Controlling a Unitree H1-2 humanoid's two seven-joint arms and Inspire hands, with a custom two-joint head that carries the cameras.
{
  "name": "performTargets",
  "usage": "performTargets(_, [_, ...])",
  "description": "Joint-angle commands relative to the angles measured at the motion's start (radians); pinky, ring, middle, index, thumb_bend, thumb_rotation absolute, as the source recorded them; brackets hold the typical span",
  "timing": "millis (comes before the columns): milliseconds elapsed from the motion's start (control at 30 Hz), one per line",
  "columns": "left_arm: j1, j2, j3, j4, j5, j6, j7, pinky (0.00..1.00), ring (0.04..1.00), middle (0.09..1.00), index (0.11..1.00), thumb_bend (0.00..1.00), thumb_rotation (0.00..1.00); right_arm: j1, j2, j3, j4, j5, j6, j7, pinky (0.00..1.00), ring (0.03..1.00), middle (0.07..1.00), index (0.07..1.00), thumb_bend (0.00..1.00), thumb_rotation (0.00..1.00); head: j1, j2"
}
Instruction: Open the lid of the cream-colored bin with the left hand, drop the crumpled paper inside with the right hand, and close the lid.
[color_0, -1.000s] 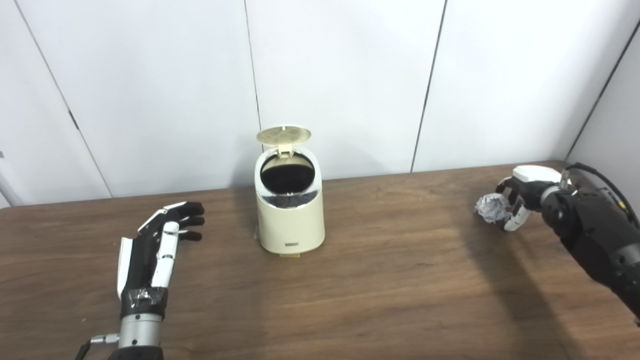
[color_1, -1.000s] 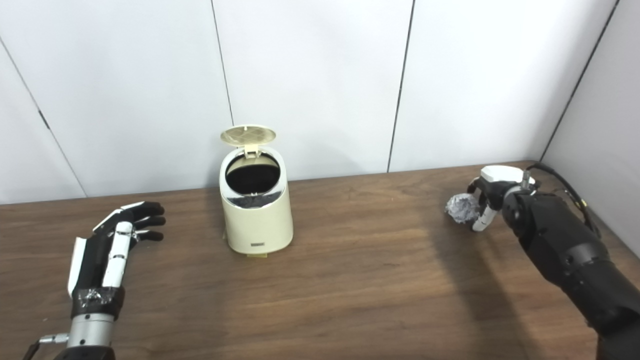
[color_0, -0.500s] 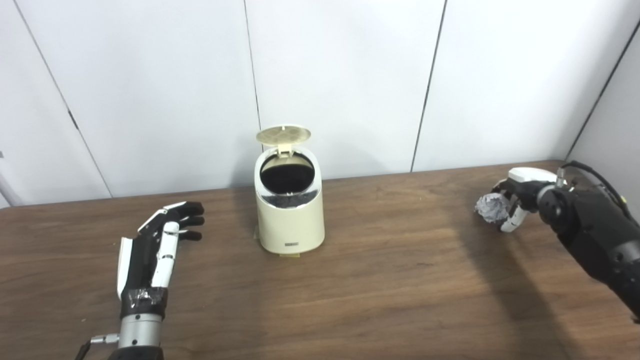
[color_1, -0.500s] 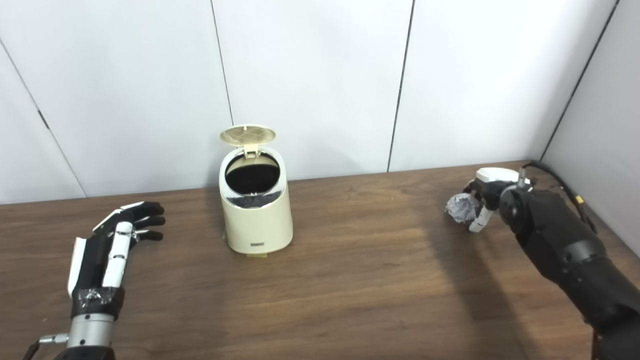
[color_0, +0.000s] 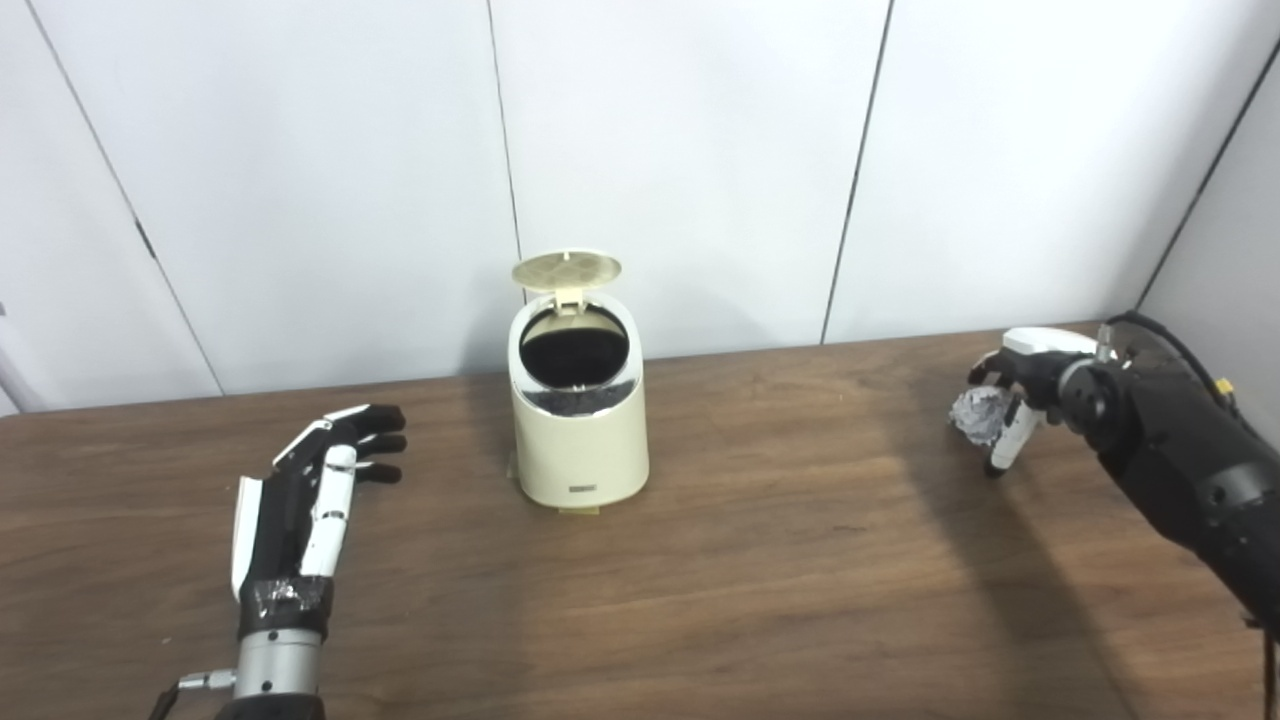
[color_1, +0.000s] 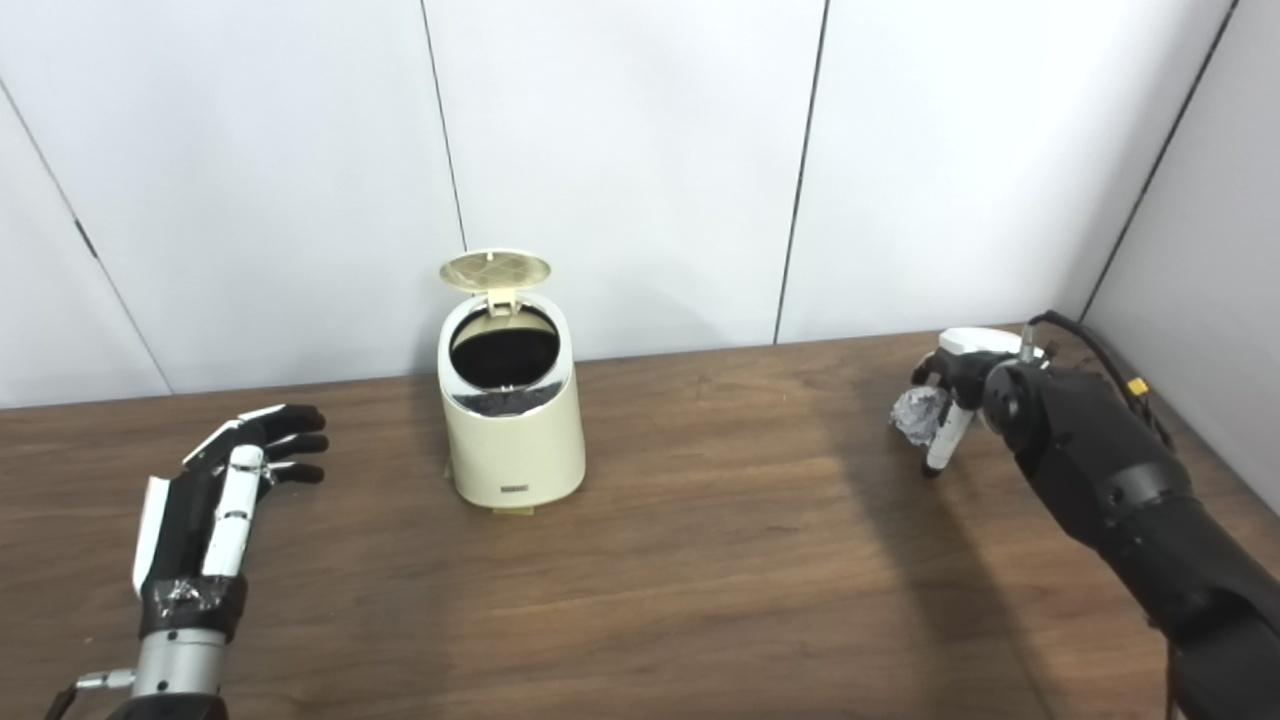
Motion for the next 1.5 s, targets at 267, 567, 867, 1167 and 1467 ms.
performTargets(267, [-0.033, 0.004, 0.001, -0.024, -0.002, -0.032, 0.006, 0.56, 0.661, 0.691, 0.678, 0.3, 0.82, -0.054, -0.003, 0.012, 0.006, -0.01, -0.009, -0.009, 0.5, 0.639, 0.761, 0.849, 0.91, 0.16, 0.001, 0.002])
performTargets(567, [-0.034, 0.004, 0.002, -0.028, -0.006, -0.029, 0.005, 0.56, 0.653, 0.686, 0.676, 0.31, 0.83, -0.042, -0.014, 0.011, 0.011, 0.004, -0.048, -0.018, 0.53, 0.635, 0.742, 0.825, 0.86, 0.13, 0.001, 0.003])
performTargets(867, [-0.033, 0.003, 0.003, -0.031, -0.005, -0.023, 0.007, 0.57, 0.653, 0.684, 0.674, 0.32, 0.82, -0.024, -0.015, 0.026, 0.027, -0.051, -0.126, -0.167, 0.33, 0.401, 0.474, 0.582, 0.55, 0.0, 0.001, 0.008])
performTargets(1167, [-0.031, 0.005, 0.002, -0.03, -0.005, -0.027, 0.005, 0.56, 0.653, 0.684, 0.673, 0.32, 0.84, -0.018, 0.008, 0.017, 0.084, -0.062, -0.132, -0.262, 0.37, 0.452, 0.441, 0.505, 0.53, 0.0, 0.001, 0.008])
performTargets(1467, [-0.029, 0.002, 0.003, -0.03, -0.006, -0.027, 0.006, 0.55, 0.651, 0.682, 0.671, 0.32, 0.84, -0.013, 0.016, -0.007, 0.092, -0.041, -0.123, -0.281, 0.4, 0.481, 0.461, 0.499, 0.53, 0.0, -0.001, 0.007])
